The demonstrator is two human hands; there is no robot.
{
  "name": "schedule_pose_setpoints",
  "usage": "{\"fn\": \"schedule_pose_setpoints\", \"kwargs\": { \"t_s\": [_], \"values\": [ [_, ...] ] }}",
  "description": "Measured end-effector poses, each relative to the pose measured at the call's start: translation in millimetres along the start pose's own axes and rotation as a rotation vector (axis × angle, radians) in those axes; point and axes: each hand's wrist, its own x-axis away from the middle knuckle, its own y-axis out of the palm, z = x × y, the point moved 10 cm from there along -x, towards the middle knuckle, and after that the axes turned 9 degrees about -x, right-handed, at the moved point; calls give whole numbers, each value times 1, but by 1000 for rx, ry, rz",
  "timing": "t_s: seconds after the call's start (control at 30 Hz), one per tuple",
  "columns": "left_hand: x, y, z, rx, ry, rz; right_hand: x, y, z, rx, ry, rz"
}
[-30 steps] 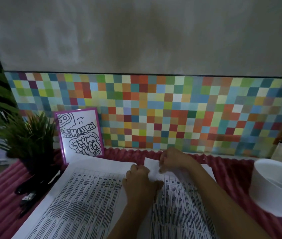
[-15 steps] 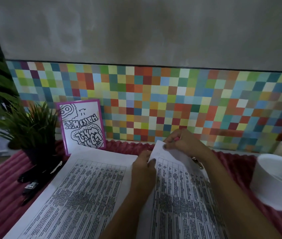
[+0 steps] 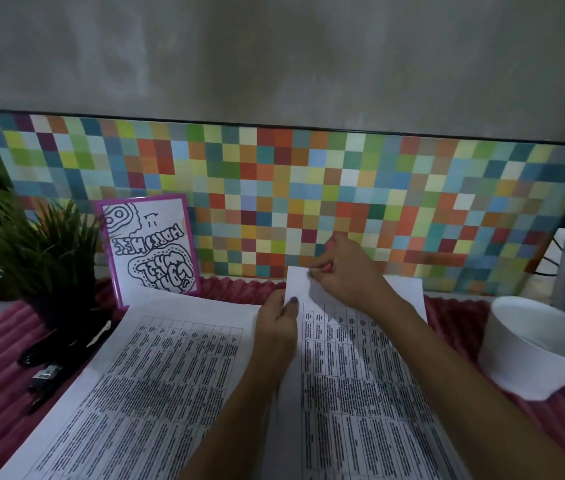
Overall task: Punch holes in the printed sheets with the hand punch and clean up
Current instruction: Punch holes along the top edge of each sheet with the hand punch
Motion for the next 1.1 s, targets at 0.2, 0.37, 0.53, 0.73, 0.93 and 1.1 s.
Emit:
{"fn": "schedule_pose_setpoints", "kwargs": {
  "t_s": [0.2,0.37,0.53,0.73,0.93,1.1],
  "values": [
    [2,1,11,21,84,4,0,6,-5,60,37,-42],
    [4,-1,14,-62,134,26,-3,-38,-15,-319,6,178],
    [13,-3,33,-82,271,64,-7,-76,-1,-1284,34,528],
    [16,-2,40,-144,327,75,-20,-57,-12,-1398,10,400],
    [14,-5,37,-179,345,105,-29,-52,-14,-1369,26,303],
    [15,-5,36,-183,330,107,-30,-44,-15,-1300,44,266]
  ]
}}
